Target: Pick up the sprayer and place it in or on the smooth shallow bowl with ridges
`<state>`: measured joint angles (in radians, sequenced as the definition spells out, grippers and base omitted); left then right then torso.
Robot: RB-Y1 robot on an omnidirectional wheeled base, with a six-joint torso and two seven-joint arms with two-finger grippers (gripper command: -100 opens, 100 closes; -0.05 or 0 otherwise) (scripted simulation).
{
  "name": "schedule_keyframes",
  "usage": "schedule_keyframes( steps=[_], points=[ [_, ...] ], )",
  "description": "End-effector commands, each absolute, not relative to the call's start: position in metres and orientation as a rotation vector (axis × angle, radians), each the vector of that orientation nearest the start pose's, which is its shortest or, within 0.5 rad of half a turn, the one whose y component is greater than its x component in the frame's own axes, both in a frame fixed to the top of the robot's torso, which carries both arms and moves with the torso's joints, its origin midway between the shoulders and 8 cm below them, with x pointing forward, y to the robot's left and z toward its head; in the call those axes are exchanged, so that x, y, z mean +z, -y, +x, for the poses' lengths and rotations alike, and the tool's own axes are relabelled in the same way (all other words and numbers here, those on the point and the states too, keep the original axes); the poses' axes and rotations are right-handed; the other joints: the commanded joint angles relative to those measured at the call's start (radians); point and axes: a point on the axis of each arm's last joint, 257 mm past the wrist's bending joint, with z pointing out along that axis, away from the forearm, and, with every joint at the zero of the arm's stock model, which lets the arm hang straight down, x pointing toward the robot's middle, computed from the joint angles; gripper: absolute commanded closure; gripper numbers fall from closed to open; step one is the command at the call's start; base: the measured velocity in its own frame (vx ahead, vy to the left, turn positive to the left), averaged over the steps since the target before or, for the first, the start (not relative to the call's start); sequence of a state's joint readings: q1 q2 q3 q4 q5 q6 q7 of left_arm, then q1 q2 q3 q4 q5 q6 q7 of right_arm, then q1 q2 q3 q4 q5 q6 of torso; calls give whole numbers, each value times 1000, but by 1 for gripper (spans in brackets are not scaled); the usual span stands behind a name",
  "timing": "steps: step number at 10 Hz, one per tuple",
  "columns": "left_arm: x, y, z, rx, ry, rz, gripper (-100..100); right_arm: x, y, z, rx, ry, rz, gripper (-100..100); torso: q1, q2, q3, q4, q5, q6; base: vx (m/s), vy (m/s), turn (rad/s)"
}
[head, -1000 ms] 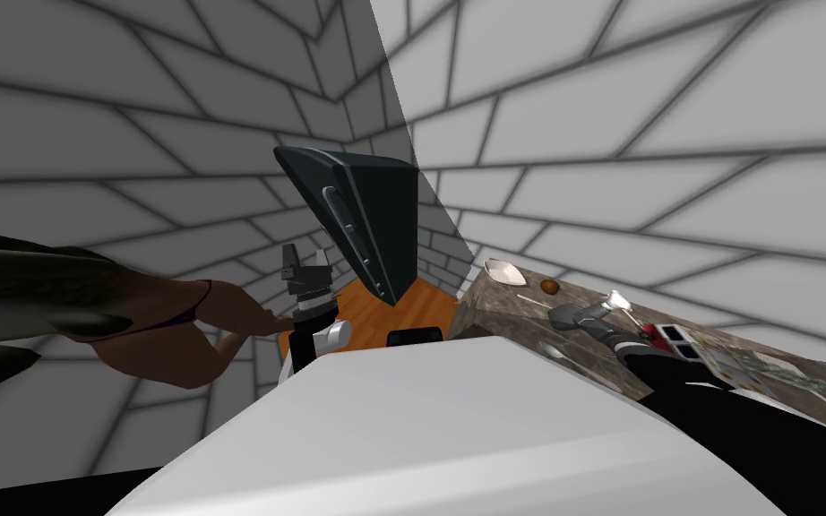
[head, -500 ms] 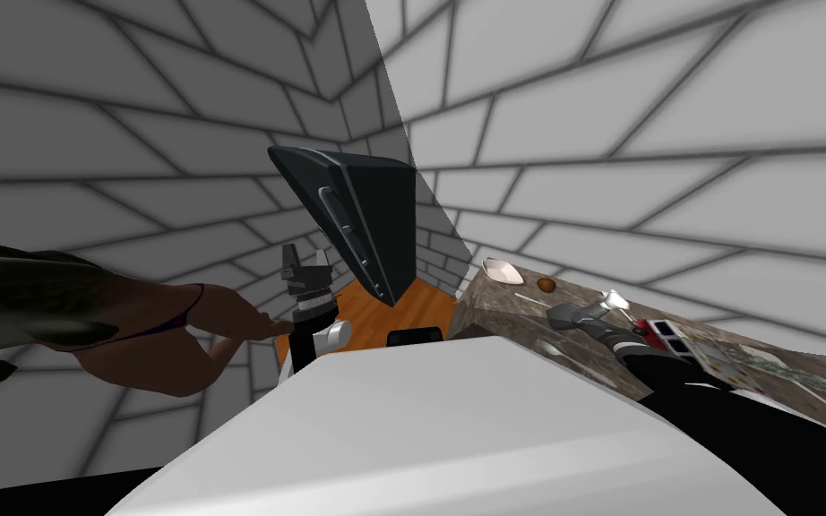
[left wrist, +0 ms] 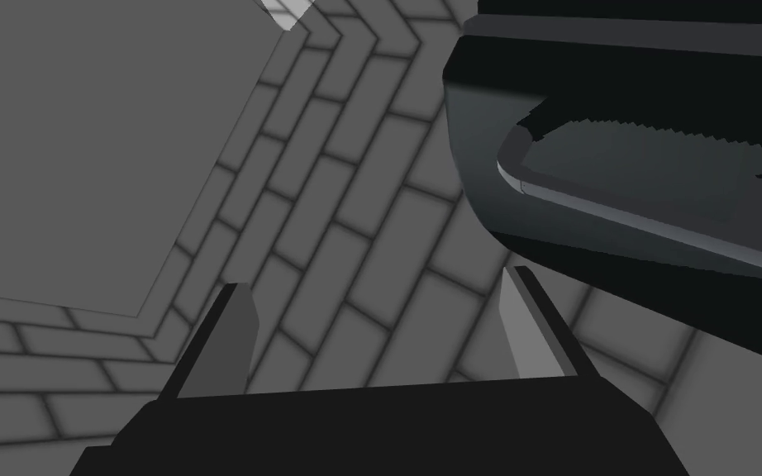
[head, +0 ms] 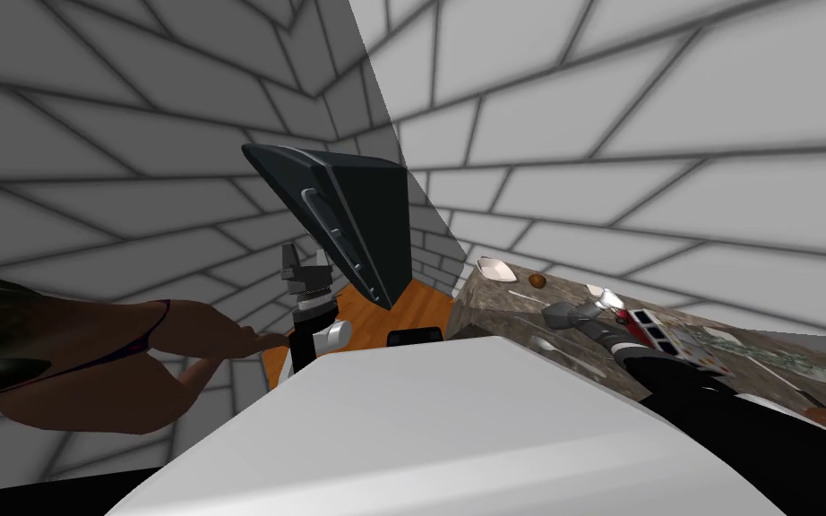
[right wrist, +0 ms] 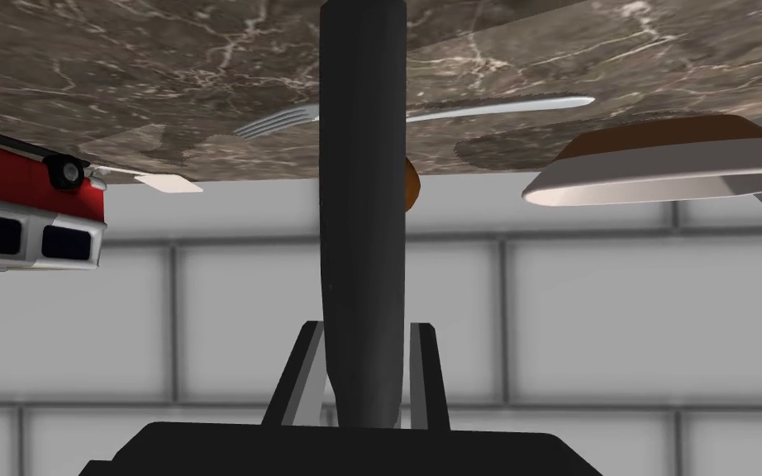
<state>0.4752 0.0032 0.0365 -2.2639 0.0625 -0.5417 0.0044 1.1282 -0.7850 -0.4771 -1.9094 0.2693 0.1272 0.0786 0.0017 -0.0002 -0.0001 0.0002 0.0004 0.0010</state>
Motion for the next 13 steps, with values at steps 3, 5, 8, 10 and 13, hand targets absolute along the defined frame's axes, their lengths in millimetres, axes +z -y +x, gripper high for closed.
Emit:
schedule_keyframes(
  steps=[3,5,8,10,13],
  points=[
    [34,-296,338,-1328,-536,-652,0,-217,665,151,-504,-1988,575,100,12,4,2,1,3,2,-41,152,-70],
    [34,-296,338,-1328,-536,-652,0,-204,671,148,-569,-2008,518,100,16,6,3,1,5,2,-50,166,-46],
    [34,-296,338,-1328,-536,-652,0,-184,673,151,-625,-2024,437,100,17,2,1,-1,7,1,11,130,-27],
    [34,-296,338,-1328,-537,-652,0,-172,672,158,-607,-2012,438,100,14,-7,-4,-3,7,-1,165,50,46],
    [34,-296,338,-1327,-537,-652,0,-163,672,161,-567,-1995,487,100,4,-17,-11,-5,4,-2,216,-47,61]
  ],
)
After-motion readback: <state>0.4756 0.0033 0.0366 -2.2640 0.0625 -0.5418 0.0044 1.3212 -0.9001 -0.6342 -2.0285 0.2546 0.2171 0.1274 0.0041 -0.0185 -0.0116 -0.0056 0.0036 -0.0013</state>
